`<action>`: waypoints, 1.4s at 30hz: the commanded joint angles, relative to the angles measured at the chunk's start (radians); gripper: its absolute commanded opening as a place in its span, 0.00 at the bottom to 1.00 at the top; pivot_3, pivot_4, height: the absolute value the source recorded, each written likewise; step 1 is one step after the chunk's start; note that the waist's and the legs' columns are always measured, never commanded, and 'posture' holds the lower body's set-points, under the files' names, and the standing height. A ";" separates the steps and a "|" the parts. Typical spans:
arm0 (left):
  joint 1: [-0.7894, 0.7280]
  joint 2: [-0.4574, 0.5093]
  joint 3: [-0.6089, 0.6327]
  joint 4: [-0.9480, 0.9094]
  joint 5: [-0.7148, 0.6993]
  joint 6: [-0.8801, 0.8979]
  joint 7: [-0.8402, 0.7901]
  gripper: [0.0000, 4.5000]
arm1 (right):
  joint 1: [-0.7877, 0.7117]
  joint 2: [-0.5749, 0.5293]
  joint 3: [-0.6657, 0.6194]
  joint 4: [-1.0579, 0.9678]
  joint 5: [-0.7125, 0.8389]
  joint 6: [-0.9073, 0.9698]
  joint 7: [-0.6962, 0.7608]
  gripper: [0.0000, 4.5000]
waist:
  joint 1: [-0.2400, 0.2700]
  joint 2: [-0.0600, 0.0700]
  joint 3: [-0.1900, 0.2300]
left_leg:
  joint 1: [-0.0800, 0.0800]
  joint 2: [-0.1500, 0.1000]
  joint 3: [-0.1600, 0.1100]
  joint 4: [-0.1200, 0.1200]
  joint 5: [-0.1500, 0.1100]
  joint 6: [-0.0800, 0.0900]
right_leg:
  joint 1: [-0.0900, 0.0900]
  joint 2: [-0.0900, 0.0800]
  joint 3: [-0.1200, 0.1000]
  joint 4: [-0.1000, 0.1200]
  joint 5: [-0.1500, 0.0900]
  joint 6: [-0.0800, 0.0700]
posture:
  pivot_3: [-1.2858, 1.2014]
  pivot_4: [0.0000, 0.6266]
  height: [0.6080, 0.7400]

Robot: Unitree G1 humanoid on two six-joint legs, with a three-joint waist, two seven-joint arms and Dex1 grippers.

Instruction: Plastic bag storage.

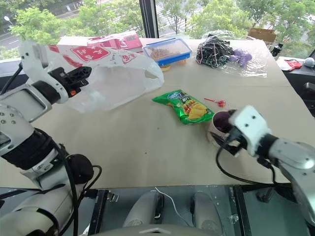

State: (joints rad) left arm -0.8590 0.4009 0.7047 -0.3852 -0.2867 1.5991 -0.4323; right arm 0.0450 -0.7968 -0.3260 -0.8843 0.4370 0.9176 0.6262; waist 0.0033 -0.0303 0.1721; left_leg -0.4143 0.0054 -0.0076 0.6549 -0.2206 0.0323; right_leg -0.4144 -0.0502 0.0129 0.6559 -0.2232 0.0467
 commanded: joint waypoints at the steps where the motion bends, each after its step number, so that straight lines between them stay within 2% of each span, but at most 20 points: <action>1: 0.006 0.020 -0.001 0.003 -0.037 -0.039 0.000 0.01 | 0.123 -0.044 -0.196 -0.035 0.049 0.010 0.104 1.00 | 0.003 0.000 0.000 | 0.000 0.000 0.000 0.000 0.000 0.000 | 0.000 0.000 0.000 0.000 0.000 0.000 | 0.52 0.24 1.00; 3: 0.012 0.026 -0.009 0.013 -0.052 -0.046 -0.002 0.01 | 0.192 -0.062 -0.242 -0.015 0.043 -0.021 0.146 1.00 | 0.002 0.000 0.000 | 0.000 0.000 0.001 0.000 0.000 0.000 | 0.000 0.000 0.000 0.000 0.000 0.000 | 0.52 0.24 1.00; 5: 0.020 0.034 -0.022 0.022 -0.066 -0.056 -0.002 0.01 | 0.193 -0.055 -0.248 0.041 0.037 -0.047 0.137 1.00 | -0.001 -0.001 0.000 | 0.001 0.000 0.001 0.000 0.000 0.000 | 0.000 0.001 0.001 0.000 0.000 0.000 | 0.52 0.24 1.00; 11: 0.024 0.052 -0.039 0.043 -0.095 -0.077 0.009 0.01 | 0.135 -0.091 -0.132 0.319 -0.068 -0.309 0.198 1.00 | -0.013 -0.002 0.000 | 0.002 0.000 0.003 0.000 0.000 0.000 | 0.001 0.001 0.002 0.000 0.000 0.000 | 0.52 0.24 1.00; 16: 0.033 0.063 -0.050 0.042 -0.110 -0.092 0.021 0.01 | 0.074 -0.123 -0.055 0.494 -0.080 -0.449 0.313 1.00 | -0.014 -0.002 0.000 | 0.001 0.000 0.002 0.000 0.000 0.000 | 0.000 0.001 0.002 0.000 0.000 0.000 | 0.52 0.24 1.00; 24: 0.061 0.060 -0.044 0.020 -0.136 -0.092 0.043 0.01 | 0.035 -0.124 0.036 0.480 -0.053 -0.507 0.390 1.00 | -0.014 -0.002 0.000 | 0.001 0.001 0.002 0.000 0.000 0.000 | 0.000 0.001 0.002 0.000 0.000 0.001 | 0.52 0.24 1.00; 31: 0.072 0.054 -0.044 0.023 -0.150 -0.100 0.057 0.01 | -0.011 -0.103 0.044 0.502 -0.082 -0.493 0.308 1.00 | -0.013 -0.002 0.000 | 0.001 0.000 0.002 0.000 0.000 0.000 | 0.000 0.000 0.002 0.000 0.000 0.000 | 0.52 0.24 1.00; 42: 0.076 0.050 -0.061 0.036 -0.178 -0.124 0.078 0.01 | -0.081 -0.100 0.152 0.557 -0.100 -0.551 0.347 1.00 | -0.013 -0.002 0.000 | 0.001 0.000 0.001 0.000 0.000 0.000 | 0.000 0.001 0.002 0.000 0.000 0.000 | 0.52 0.24 1.00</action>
State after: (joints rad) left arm -0.7806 0.4409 0.6450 -0.3285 -0.4468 1.4986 -0.3582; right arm -0.0283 -0.8928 -0.1659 -0.3062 0.3224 0.3772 0.9575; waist -0.0101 -0.0319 0.1724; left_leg -0.4132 0.0058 -0.0064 0.6553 -0.2205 0.0321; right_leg -0.4141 -0.0495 0.0144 0.6560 -0.2233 0.0470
